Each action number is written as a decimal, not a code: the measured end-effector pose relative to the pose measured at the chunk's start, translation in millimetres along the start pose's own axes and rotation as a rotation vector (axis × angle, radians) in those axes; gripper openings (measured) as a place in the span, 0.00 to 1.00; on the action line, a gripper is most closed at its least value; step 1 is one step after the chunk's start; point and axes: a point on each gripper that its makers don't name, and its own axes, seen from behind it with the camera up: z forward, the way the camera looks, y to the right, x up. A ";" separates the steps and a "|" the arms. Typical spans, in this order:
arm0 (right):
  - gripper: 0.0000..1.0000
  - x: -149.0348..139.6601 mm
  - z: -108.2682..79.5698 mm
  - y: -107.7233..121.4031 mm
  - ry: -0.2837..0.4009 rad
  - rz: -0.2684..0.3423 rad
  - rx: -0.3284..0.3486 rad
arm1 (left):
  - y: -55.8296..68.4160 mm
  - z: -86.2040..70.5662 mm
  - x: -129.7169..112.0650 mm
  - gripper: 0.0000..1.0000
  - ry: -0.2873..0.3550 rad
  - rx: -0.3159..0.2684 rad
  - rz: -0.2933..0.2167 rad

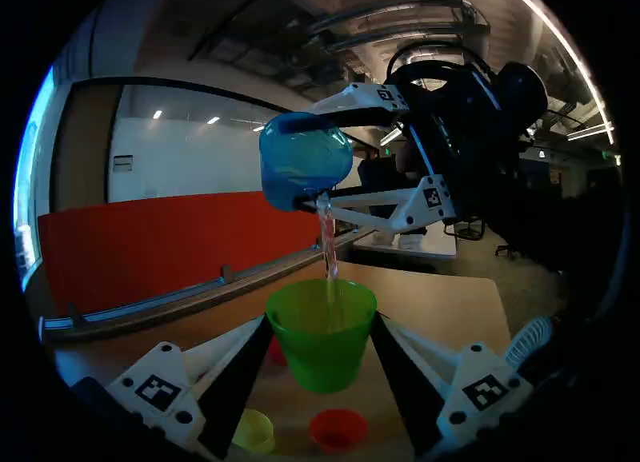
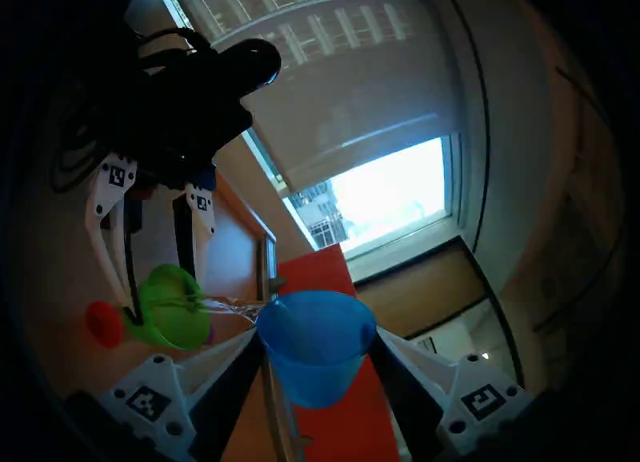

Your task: Pour water

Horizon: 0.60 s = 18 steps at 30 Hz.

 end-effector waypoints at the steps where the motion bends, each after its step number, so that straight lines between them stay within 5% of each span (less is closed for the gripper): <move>1: 0.90 -0.2 0.1 0.8 -0.001 -0.003 -0.003 | 0.2 0.2 -0.4 0.86 -0.001 -0.001 0.000; 18: 0.90 3.8 1.3 11.7 -0.001 -0.085 -0.043 | 0.5 1.9 -1.2 0.86 -0.002 -0.001 0.004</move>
